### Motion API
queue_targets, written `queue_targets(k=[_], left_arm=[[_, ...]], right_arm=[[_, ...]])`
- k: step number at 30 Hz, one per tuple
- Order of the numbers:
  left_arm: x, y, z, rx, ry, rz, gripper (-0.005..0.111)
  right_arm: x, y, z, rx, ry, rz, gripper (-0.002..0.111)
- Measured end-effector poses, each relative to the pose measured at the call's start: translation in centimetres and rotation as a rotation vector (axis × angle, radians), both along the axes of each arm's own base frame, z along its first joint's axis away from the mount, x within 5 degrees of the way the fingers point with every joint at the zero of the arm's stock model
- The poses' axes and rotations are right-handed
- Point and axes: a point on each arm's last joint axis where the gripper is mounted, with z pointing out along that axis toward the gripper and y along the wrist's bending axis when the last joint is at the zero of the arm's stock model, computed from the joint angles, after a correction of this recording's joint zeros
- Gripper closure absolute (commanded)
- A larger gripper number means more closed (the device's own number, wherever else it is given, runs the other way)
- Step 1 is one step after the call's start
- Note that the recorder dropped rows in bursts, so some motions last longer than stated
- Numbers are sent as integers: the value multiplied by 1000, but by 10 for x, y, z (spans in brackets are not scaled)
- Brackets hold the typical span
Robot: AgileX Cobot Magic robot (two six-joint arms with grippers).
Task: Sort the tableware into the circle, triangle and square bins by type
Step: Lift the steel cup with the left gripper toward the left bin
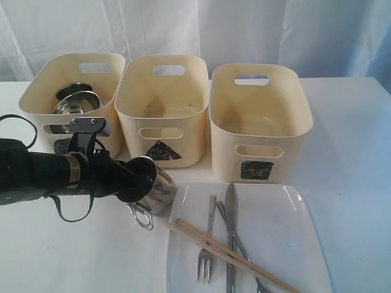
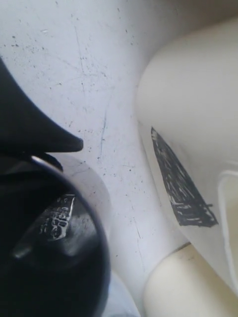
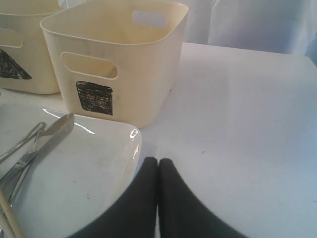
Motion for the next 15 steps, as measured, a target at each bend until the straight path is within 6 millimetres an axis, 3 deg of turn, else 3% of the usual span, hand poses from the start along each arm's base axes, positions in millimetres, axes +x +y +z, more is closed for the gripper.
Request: queue_targets(k=[7,15], left_arm=[[-1,-1,3,-1,-13,-15,105],[-5,1,35,-24,-117,-45,105]], right_arm=[[0,0,0,0,0,0,108],[0,0,0,0,0,0,108]])
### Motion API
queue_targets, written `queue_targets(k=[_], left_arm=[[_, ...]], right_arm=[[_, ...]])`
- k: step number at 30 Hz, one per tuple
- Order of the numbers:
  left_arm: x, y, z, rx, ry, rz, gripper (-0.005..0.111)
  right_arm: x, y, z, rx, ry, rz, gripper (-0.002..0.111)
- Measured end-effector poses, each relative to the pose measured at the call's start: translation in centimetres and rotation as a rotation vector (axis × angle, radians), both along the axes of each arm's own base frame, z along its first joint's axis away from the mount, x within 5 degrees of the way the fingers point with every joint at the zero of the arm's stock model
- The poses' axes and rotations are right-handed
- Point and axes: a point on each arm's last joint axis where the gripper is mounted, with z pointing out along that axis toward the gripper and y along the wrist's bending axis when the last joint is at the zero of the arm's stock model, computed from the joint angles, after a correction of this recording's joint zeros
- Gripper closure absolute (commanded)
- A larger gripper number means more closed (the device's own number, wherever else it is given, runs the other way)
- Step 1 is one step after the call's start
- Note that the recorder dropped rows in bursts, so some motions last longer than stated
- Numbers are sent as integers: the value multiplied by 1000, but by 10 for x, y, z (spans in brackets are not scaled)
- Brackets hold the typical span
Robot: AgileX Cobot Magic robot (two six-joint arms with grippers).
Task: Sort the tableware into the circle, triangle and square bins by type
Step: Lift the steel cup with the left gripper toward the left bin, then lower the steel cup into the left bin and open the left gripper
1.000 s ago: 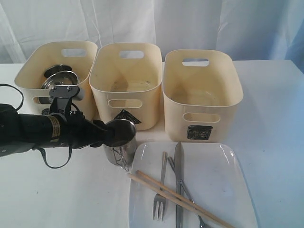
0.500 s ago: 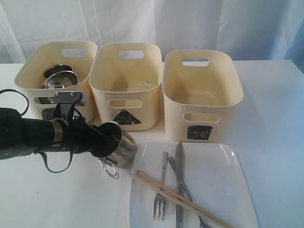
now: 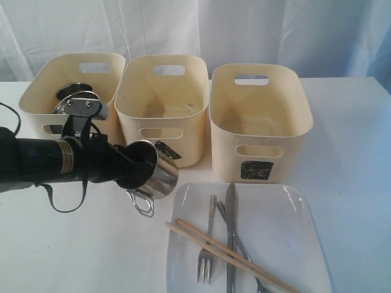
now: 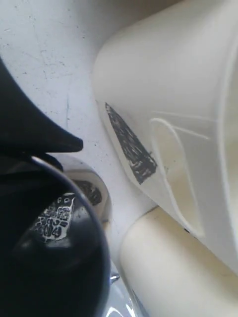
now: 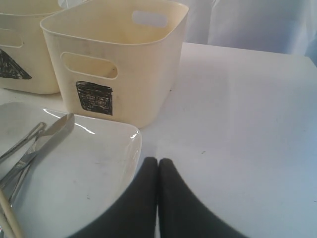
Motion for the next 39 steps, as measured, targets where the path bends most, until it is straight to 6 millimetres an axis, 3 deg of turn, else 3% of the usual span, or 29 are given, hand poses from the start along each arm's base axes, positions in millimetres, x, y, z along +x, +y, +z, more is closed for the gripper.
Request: queue_targets(k=[14,24,33,39], left_arm=[[-13,5,52,-6,-216,-50,105],[-22,14,77,65,-347,-60,105],[-32,20,103,192,-578,-129,105],[-24,30,121,302,-693,-22,105]], right_arm=[[0,0,0,0,0,0,108],[0,0,0,0,0,0,108],[0,0,0,0,0,0,108],[0,0,0,0,0,0,108]])
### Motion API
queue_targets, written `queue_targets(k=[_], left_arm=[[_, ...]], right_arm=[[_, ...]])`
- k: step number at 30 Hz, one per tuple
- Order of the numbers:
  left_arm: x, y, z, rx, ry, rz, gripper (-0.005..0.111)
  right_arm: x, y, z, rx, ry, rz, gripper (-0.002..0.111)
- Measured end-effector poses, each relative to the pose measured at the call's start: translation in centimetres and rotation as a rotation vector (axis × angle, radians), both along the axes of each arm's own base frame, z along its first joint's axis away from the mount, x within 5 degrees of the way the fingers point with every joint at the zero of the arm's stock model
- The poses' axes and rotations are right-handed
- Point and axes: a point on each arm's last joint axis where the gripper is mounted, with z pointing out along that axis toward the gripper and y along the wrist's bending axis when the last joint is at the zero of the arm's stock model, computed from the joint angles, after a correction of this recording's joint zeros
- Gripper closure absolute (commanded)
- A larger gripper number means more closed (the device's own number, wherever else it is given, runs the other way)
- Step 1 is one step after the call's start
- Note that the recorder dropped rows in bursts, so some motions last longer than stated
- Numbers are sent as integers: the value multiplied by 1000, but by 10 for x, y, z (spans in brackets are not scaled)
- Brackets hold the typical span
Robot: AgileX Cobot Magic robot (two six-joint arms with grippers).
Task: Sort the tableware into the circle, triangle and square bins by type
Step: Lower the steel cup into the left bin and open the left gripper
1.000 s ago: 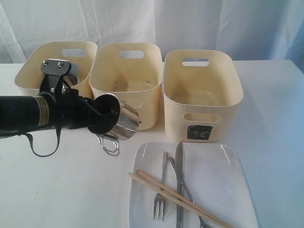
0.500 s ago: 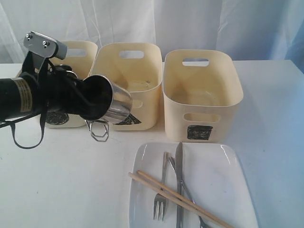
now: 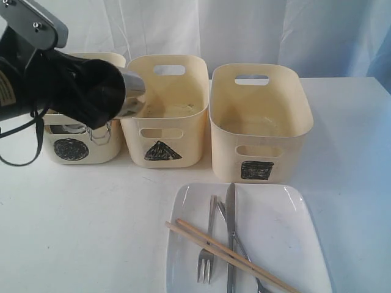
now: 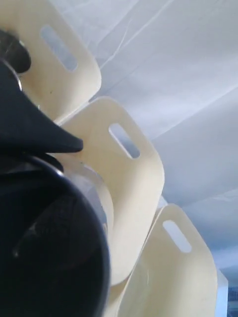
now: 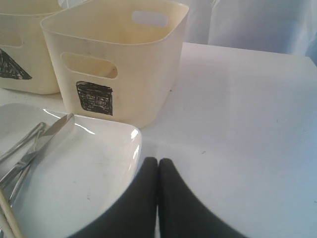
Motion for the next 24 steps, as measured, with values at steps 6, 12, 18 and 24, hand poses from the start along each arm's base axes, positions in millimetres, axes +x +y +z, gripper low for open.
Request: queue_targets(k=[6,12,18,24], left_arm=[[22,15,28,36,-140,154,105],[65,34,18,33,-109,279,105],[112,39,2,4,-84,348,105],[150,34,-20,-75,-25,402,105]], right_arm=[[0,0,0,0,0,0,108],[0,0,0,0,0,0,108],[0,0,0,0,0,0,108],[0,0,0,0,0,0,108]])
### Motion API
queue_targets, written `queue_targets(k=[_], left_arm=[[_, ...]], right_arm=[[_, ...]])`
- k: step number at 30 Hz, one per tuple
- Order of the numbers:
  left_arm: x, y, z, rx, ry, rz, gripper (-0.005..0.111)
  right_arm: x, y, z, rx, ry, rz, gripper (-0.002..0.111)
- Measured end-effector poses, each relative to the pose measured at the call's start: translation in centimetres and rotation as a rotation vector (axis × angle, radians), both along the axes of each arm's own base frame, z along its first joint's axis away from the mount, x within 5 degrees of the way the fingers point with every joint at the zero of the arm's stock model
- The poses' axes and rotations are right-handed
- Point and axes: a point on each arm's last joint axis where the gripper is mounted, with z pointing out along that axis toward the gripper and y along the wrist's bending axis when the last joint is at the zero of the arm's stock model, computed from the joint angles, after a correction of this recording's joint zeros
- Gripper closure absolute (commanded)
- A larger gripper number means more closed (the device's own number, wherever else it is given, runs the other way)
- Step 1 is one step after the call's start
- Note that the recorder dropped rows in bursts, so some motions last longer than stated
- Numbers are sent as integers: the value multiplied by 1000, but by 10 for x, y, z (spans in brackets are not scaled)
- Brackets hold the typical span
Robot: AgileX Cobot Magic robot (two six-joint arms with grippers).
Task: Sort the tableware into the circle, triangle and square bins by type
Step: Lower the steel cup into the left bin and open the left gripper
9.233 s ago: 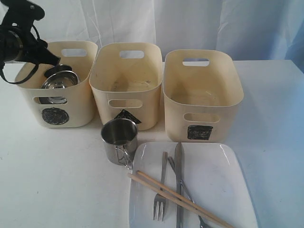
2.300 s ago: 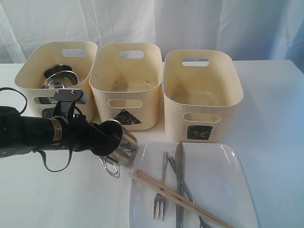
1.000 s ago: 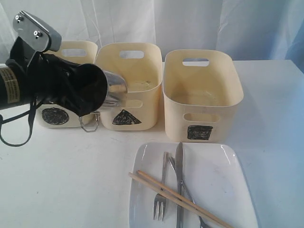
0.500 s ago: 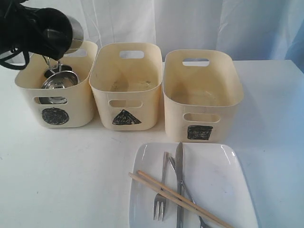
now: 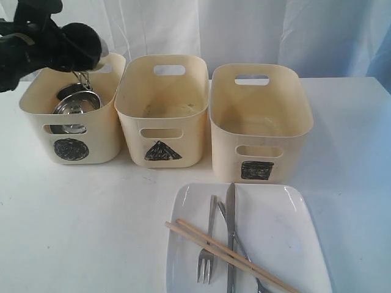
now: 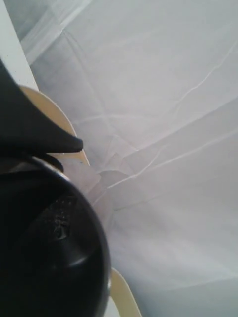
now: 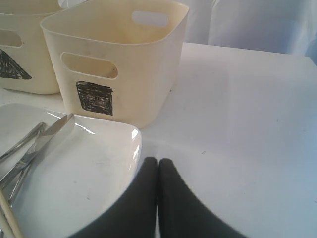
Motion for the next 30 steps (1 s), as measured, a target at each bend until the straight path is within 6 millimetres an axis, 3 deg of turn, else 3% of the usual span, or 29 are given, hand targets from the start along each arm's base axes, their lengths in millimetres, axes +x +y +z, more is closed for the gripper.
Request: queue_targets(k=[7,13,17,22,24,30], left_arm=[[34,-8,-25,-68,49,24,105],[43,-10,-39,-91,125,29,104],[43,-11,-42,-94,151,28,85],[43,-9,-43,-163,181,62,50],[43,-8,-44,-200,190,81,46],[43,-7,-41,-251,188,107,48]], right_arm=[[0,0,0,0,0,0,108],[0,0,0,0,0,0,108],[0,0,0,0,0,0,108],[0,0,0,0,0,0,108],[0,0,0,0,0,0,108],[0,0,0,0,0,0,108]])
